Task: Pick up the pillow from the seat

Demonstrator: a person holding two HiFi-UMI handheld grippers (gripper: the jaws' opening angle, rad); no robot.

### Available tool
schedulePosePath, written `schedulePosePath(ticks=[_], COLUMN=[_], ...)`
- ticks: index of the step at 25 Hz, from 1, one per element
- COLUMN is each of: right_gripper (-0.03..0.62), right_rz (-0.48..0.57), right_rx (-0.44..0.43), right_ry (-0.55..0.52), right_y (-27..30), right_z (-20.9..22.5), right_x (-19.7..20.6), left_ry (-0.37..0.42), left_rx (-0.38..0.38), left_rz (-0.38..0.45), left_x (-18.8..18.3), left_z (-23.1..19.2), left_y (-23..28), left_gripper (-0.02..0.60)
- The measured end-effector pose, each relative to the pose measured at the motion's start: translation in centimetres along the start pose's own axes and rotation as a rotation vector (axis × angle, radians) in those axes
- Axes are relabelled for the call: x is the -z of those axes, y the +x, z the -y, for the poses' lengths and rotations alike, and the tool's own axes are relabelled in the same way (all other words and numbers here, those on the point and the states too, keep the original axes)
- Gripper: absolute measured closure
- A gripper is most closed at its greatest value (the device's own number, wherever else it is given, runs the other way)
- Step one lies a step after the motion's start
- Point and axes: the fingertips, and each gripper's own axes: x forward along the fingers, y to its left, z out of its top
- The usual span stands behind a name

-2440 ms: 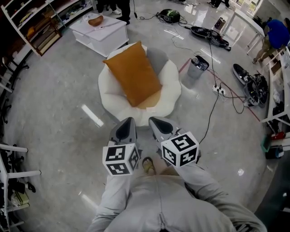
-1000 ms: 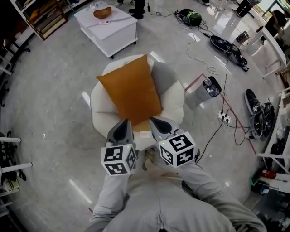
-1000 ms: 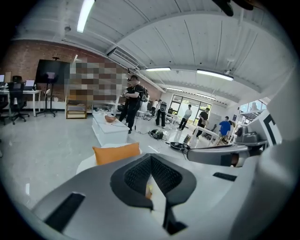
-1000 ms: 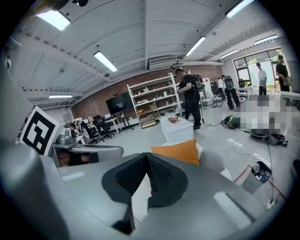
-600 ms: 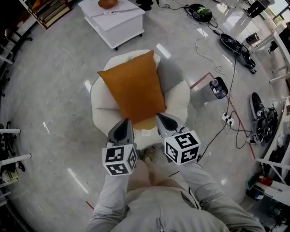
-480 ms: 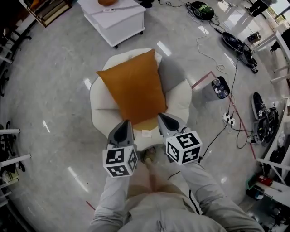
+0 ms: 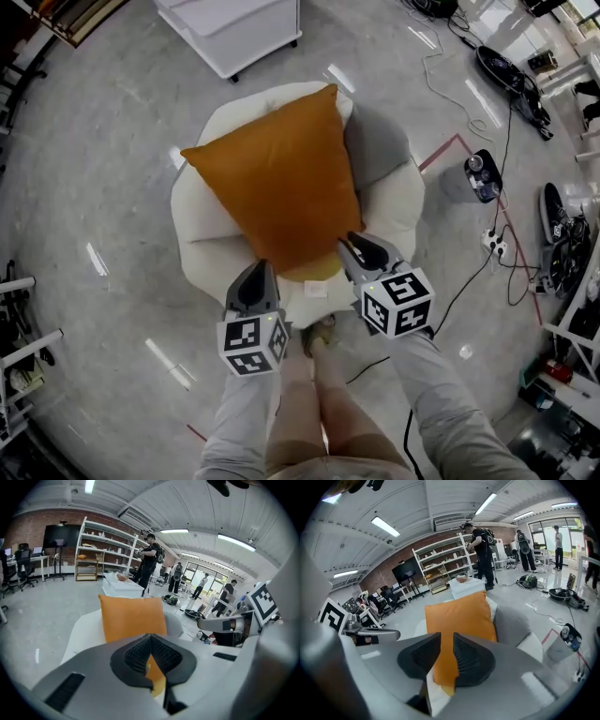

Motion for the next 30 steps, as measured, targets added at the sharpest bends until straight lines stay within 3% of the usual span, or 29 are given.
schedulePosePath(ticks=[6,9,17,23,26,30], right_gripper=[0.446,0.41,0.231,0.124,0.094,0.043], right_rz=[-0.067,-0.098,-0.184,-0.233,-0.275,-0.293], right_rx=[0.029,0.036,-0.033,-0.122,-0.165,-0.172], right_ry=[-0.011,-0.03,-0.085,-0.07,-0.088,-0.118], right_y=[7.1,10.0,16.7,19.5,20.4,21.8], right_z=[4.8,7.3,12.3,15.2,15.5,16.2], right_x=[4.0,5.5,8.1,8.7,9.3,9.4], left_ry=[0.021,0.023,0.008,0.042,0.006,-0.049], left_rx=[-0.013,-0.014,0.008,0.012,-0.036,-0.049], left_rz=[-0.066,-0.078,-0.128,-0.076,-0.054,-0.095], left_x=[4.0,5.4,9.1,8.9,9.7,11.6], left_z=[-3.8,-5.4,-9.3,-9.6,-10.5,-12.8], left_y=[6.6,9.5,15.4,16.4,15.5,16.8], left_gripper=[0.581,0.469,0.328,0.281,0.233,0.201])
